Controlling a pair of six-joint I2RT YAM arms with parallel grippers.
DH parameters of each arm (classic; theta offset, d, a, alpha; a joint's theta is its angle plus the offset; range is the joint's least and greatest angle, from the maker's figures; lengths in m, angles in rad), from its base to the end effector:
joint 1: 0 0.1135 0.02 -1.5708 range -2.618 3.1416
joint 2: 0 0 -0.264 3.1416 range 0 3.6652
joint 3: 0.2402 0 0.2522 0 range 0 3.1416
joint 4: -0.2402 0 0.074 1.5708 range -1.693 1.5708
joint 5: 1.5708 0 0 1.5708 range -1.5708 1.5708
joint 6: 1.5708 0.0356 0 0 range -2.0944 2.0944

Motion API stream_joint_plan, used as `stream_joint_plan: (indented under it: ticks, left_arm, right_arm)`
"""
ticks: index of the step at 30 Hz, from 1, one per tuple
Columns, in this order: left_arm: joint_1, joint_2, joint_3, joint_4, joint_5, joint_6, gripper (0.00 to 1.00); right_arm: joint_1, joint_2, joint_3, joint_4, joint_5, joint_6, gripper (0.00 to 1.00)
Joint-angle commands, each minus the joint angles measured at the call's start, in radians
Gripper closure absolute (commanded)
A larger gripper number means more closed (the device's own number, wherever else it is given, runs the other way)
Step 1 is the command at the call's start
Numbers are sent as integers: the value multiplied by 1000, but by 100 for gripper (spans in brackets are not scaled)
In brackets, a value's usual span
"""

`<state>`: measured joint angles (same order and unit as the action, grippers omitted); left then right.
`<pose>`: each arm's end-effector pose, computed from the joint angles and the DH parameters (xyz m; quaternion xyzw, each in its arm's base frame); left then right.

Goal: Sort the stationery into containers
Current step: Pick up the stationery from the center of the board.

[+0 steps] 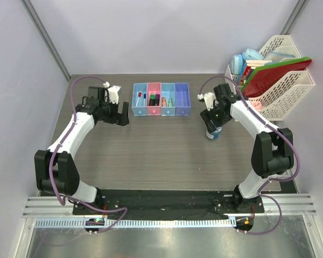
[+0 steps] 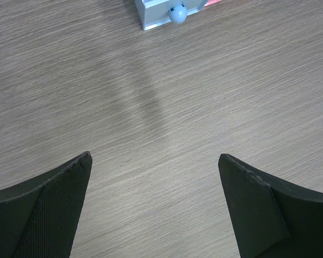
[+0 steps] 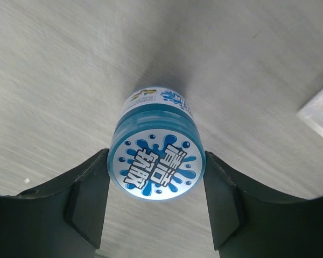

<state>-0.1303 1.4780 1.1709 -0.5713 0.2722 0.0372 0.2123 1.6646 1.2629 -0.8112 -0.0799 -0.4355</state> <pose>0.3124 -0.0506 0.2762 0.1238 0.9249 -0.1431 0.3299 0.3239 0.0727 0.2332 -0.3197 0.9299 0.0192 0.1811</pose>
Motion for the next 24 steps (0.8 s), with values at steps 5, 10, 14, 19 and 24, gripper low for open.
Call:
stream_joint_plan:
  ticks: [5,10,14,19,24]
  left_arm:
    - [4,5,18,36,-8,-5,0]
    - [4,30,41,11,-30,0,0]
    - [4,34,62,-16,-56,10,0]
    - [4,30,70,-32,-82,21,0]
    - [4,41,79,-52,-103,27,0]
  right_arm:
    - [24,70,448,-9,-34,61,99]
    - [47,234,674,-2,-55,93,98]
    - [71,413,883,6,-81,104,98]
    - [111,532,1012,49,-70,118,98]
    - [127,601,1098,60,-67,107,98]
